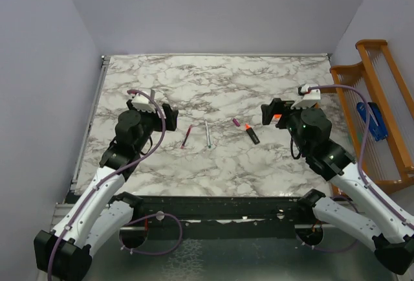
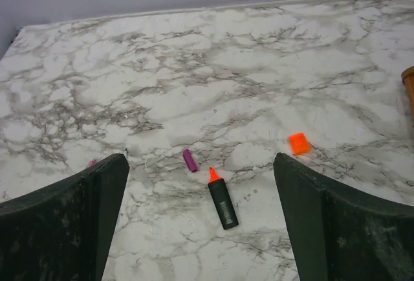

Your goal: Insert the pens into the pen caps

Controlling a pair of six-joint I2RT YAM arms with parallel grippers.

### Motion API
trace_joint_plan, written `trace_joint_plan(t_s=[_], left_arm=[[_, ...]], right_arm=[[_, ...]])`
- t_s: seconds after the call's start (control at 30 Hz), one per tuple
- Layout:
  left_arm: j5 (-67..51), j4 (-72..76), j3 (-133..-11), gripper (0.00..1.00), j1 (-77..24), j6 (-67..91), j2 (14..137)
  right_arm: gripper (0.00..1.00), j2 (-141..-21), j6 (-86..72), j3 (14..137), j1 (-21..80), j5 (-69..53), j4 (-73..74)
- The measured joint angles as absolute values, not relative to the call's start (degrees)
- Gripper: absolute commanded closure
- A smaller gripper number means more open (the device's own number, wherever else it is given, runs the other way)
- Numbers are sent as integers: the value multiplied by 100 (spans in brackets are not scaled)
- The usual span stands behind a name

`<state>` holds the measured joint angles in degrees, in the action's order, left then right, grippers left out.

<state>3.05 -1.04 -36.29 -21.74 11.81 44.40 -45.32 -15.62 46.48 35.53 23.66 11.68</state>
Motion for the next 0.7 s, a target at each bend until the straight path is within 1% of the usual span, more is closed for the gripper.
trace_joint_plan(t_s=[0.2,0.47,0.53,0.63,0.7], left_arm=[[296,-196,-3688,2,-2171,1092,4560],[-242,-187,-3715,3,-2169,888,4709],[-322,-364,-3883,4,-2171,838,5059],[-434,-781,-4346,7,-2169,731,5913],[-545,-1026,-4532,10,-2169,690,6429]], right_arm=[[0,-4665,-1437,4650,3553,2681,1144],[0,-4731,-923,4650,3553,2403,952],[0,-4783,-888,4654,3553,2189,904],[0,-5022,-893,4716,3553,1922,915],[0,-5199,-895,4742,3553,1789,915]])
